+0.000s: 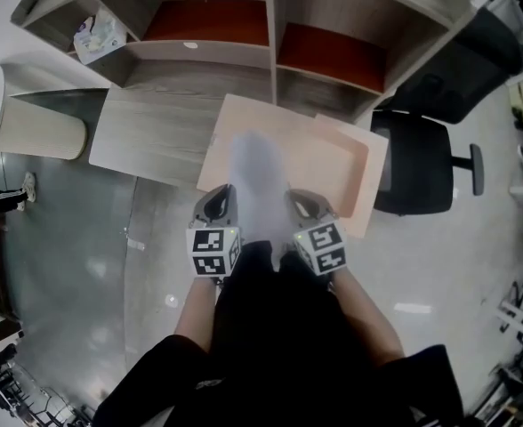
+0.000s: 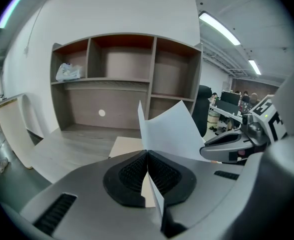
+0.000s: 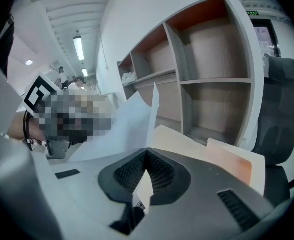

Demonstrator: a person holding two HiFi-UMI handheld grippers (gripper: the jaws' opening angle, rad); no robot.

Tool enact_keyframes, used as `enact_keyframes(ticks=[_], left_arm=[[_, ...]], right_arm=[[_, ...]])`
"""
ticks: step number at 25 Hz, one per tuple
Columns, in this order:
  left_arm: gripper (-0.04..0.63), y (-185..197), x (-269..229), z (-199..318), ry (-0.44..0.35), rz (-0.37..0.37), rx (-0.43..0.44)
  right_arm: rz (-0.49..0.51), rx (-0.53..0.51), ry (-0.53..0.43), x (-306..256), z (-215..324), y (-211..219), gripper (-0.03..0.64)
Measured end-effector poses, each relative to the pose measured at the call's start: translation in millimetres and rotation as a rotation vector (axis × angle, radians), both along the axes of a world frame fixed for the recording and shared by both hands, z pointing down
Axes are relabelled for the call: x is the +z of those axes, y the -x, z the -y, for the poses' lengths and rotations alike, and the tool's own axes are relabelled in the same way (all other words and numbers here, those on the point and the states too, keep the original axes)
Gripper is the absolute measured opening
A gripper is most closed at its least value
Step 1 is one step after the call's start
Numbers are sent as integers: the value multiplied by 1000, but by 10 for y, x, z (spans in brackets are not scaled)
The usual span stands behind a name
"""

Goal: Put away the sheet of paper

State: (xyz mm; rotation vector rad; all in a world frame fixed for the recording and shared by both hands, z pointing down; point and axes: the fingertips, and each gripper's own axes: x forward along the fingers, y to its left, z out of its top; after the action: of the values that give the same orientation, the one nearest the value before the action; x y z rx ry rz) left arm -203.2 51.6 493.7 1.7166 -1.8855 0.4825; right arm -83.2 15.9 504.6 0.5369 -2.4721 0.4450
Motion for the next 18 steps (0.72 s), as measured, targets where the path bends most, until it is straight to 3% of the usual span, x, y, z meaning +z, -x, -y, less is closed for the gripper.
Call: enact_keyframes(ticks=[18], left_arm=[[46, 496, 700, 546, 93, -131, 206]], right_arm=[[-175, 215, 88, 556, 308, 276, 18]])
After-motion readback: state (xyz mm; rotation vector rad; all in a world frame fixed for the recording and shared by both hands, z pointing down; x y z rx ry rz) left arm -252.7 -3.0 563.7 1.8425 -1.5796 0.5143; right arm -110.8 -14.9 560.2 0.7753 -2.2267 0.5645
